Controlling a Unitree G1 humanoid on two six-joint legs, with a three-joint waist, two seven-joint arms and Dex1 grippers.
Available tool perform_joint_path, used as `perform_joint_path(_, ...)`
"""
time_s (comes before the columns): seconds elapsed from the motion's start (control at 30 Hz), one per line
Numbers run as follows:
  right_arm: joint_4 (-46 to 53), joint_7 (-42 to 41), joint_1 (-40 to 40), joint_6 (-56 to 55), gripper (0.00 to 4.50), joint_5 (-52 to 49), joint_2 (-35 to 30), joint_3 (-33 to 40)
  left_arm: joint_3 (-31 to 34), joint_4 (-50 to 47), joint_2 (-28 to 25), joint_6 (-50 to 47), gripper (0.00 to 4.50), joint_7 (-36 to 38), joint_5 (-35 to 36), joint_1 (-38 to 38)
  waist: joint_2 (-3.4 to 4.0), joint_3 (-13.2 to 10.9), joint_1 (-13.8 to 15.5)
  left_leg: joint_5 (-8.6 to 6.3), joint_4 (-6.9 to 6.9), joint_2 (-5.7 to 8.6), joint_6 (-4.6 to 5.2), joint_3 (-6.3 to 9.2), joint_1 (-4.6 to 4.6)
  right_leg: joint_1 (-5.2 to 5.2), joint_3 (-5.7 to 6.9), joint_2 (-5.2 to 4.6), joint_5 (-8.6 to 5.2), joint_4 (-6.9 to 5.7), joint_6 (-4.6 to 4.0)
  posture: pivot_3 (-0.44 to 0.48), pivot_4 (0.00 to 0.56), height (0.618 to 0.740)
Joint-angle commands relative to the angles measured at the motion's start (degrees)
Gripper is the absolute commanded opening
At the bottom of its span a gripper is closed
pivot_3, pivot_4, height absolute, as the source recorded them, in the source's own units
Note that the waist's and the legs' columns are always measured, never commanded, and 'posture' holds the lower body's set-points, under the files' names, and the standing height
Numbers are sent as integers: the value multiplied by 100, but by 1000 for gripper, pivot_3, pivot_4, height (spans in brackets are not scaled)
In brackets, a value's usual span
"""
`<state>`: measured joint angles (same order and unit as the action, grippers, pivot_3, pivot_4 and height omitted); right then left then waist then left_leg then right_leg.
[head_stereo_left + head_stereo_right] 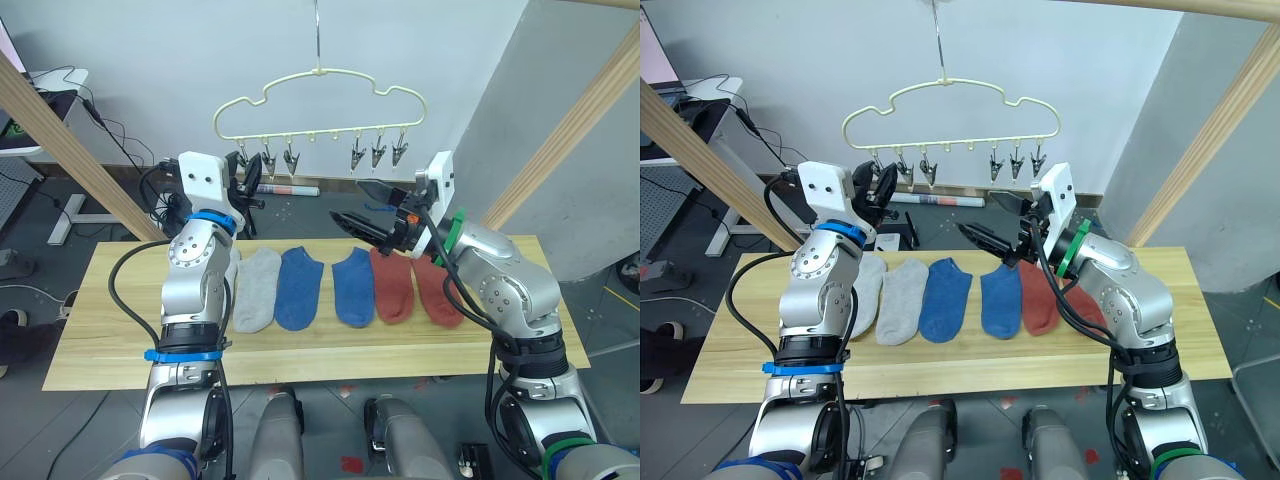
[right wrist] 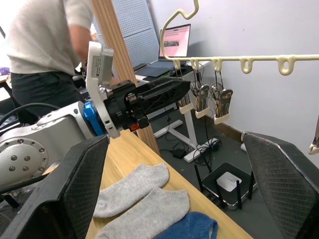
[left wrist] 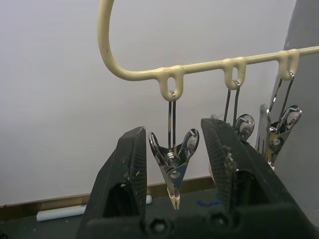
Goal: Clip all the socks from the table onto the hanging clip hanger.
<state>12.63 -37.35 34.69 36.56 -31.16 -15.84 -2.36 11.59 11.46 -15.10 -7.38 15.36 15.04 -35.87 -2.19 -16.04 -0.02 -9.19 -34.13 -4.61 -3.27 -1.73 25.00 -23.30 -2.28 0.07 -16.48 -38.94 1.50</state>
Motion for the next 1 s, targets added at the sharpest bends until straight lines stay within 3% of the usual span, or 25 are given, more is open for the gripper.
perform_joint_path(0.03, 250, -12, 22, -49, 4500, -135, 0, 76, -7, -242, -49, 115, 1920, -5, -23, -138, 0, -1, 0, 0, 0, 0, 0, 0, 0, 0, 0, 0, 0, 0, 1, 27, 304, 740)
perform_joint_path(0.33, 254, 24, 20, -34, 4500, -153, 4, 103, -4, -179, -54, 152, 1920, 7, -41, -153, 1, -9, 0, 0, 6, 0, -1, -1, 0, -2, -1, 0, -3, 3, 6, 23, 305, 740)
perform_joint_path(0.47, 241, 40, 46, -24, 4500, -181, 5, 118, -3, -201, -75, 122, 831, 24, -47, -126, 0, -13, 0, 0, 7, 0, -1, -1, 0, -2, -1, 0, -4, 4, 6, 27, 306, 740)
perform_joint_path(0.6, 219, 42, 64, -24, 4500, -190, 10, 120, -8, -223, -92, 108, 236, 33, -50, -98, 1, -15, 0, 0, 7, 0, -1, -1, 0, -2, -1, 0, -4, 4, 7, 27, 306, 740)
perform_joint_path(0.8, 174, 134, -56, 87, 4500, -4, -99, 10, -8, -284, -174, -16, 219, 8, -77, -129, 1, -19, -1, -1, 8, 0, -1, -1, 0, -3, -1, 0, -4, 4, 7, 41, 309, 740)
perform_joint_path(0.93, -359, 986, -741, 266, 4500, 1247, -602, -486, 47, -558, -318, -492, 219, 129, 134, -86, -1, -19, 26, -1, 12, 2, -3, 0, 0, -1, 3, -7, -7, 8, 12, 44, 309, 740)
perform_joint_path(1.0, -774, 1415, -942, 162, 4500, 1581, -608, -381, 93, -725, -408, -762, 219, 207, 272, -24, -1, -20, 27, -2, 14, 7, -6, -3, 1, -2, 1, -14, -10, 10, 17, 40, 309, 740)
